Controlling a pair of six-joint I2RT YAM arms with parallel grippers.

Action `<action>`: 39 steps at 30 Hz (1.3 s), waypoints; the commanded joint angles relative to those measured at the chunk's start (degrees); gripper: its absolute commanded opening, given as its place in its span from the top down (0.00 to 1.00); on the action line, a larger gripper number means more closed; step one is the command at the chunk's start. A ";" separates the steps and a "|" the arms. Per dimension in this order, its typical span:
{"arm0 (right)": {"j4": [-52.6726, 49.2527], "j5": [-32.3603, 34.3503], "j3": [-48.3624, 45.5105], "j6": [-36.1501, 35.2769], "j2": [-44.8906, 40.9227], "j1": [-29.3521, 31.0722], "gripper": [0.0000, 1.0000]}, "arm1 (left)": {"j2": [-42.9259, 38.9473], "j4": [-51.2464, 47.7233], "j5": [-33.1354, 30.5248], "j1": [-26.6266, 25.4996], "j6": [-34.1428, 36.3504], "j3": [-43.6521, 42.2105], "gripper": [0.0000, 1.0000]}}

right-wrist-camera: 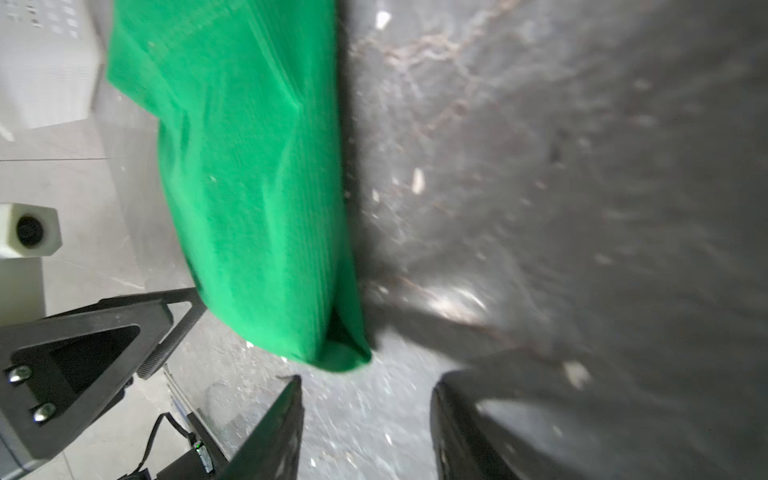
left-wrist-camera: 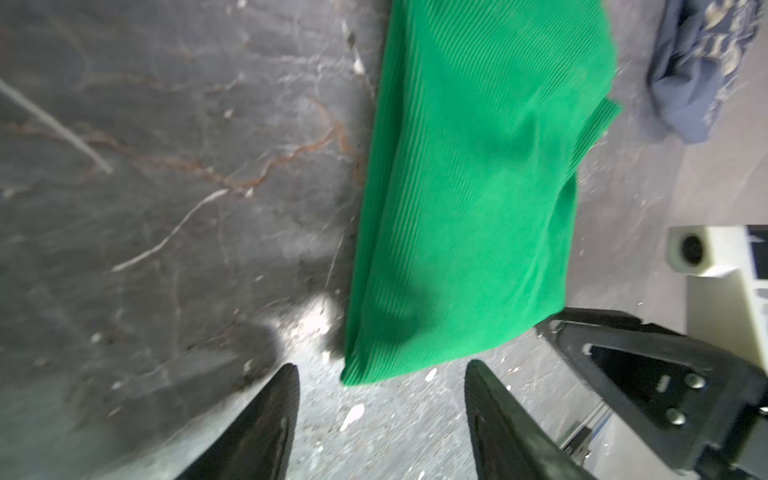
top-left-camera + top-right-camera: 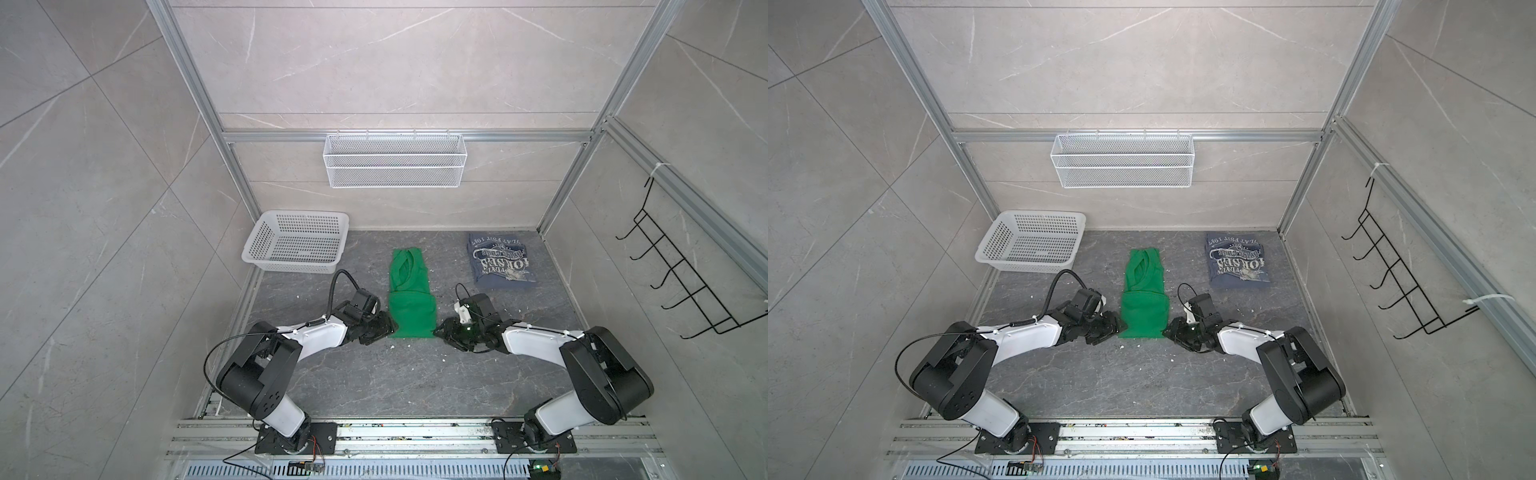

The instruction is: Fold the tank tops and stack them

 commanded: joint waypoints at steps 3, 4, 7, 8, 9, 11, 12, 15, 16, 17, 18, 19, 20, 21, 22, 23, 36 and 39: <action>4.96 -0.27 0.54 2.72 4.00 1.44 0.53 | 1.70 4.58 1.53 0.16 -3.13 -1.51 0.43; 5.16 -0.24 0.48 2.96 4.33 1.59 0.55 | 1.43 4.25 1.14 0.06 -3.64 -1.71 0.45; 4.98 0.50 0.55 3.29 4.62 2.33 0.60 | 1.26 3.17 0.65 -0.15 -4.17 -2.13 0.47; 4.84 0.89 0.49 3.41 4.68 2.62 0.61 | 1.53 3.17 0.89 -0.11 -4.29 -2.24 0.47; 4.83 1.38 0.44 3.45 4.81 2.89 0.63 | 1.95 3.68 1.44 -0.10 -4.37 -2.33 0.47; 4.79 1.94 0.33 3.46 5.38 3.23 0.66 | 2.89 4.22 1.83 -0.33 -4.48 -2.33 0.48; 5.19 1.94 0.33 3.61 5.90 3.31 0.68 | 3.55 4.67 1.91 -0.37 -4.58 -2.38 0.49; 6.10 2.01 0.27 3.99 6.81 3.39 0.72 | 4.82 6.38 3.25 -0.53 -5.38 -2.42 0.53; 6.15 2.20 0.32 4.01 6.84 3.46 0.73 | 4.84 6.52 3.22 -0.76 -5.51 -2.34 0.55; 6.01 2.37 0.43 3.90 6.82 3.47 0.74 | 4.77 6.43 3.05 -1.06 -5.45 -2.24 0.56; 5.68 2.62 0.61 3.69 6.74 3.47 0.75 | 4.84 6.27 3.00 -1.30 -5.31 -1.96 0.57; 5.31 2.96 0.83 3.36 6.62 3.51 0.76 | 4.97 5.82 2.98 -1.40 -5.10 -1.73 0.59; 4.78 3.36 1.12 3.07 6.53 3.58 0.77 | 5.10 5.56 2.95 -1.37 -5.10 -1.63 0.62; 4.13 3.91 1.45 2.74 6.36 3.63 0.79 | 5.18 5.50 2.93 -1.42 -5.19 -1.58 0.64; 3.60 4.38 1.81 2.38 6.35 3.64 0.80 | 5.24 5.54 2.86 -1.42 -5.15 -1.54 0.66; 3.01 4.62 2.15 2.12 6.35 3.70 0.82 | 5.24 5.52 2.73 -1.43 -5.09 -1.54 0.68; -7.41 8.56 1.91 0.80 -5.09 6.52 0.98 | -4.62 -5.87 -4.46 -4.97 -4.70 -0.44 0.96; -10.22 8.75 2.02 0.99 -9.05 7.65 0.99 | -9.34 -8.07 -6.12 -6.28 -6.26 -1.43 0.97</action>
